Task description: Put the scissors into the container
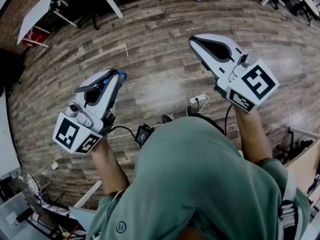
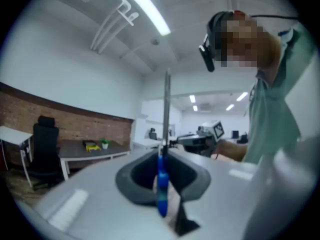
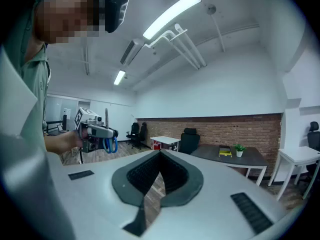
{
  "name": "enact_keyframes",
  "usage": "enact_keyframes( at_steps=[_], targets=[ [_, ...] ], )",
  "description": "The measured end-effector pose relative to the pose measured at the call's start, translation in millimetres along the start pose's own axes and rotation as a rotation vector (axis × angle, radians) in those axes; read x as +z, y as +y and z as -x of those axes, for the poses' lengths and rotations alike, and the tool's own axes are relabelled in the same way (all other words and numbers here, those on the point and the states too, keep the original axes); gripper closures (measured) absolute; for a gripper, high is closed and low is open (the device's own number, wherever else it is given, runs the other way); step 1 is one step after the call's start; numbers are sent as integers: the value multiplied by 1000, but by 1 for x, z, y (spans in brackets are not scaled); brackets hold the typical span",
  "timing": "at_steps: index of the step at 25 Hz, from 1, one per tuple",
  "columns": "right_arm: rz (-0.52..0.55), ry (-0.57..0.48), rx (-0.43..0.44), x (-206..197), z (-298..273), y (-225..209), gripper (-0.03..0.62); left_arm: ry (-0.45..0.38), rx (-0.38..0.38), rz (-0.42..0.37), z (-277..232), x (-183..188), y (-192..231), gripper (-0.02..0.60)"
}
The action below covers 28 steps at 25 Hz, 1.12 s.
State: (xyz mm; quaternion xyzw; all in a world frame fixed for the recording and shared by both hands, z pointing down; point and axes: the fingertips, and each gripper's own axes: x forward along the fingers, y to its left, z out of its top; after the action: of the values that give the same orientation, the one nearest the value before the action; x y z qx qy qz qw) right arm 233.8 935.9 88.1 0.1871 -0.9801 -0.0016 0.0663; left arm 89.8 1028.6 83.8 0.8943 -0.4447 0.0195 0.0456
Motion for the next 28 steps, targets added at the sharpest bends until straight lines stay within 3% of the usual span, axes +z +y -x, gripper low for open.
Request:
enact_keyframes(
  at_steps=[17,28],
  targets=[
    [-53,0,17,3,-44,13,586,-32,-10,34,20,-7,43,554],
    [-102,-1,19,-16,-81,-81,586,22,-10,59,-61,-12,98,554]
  ],
)
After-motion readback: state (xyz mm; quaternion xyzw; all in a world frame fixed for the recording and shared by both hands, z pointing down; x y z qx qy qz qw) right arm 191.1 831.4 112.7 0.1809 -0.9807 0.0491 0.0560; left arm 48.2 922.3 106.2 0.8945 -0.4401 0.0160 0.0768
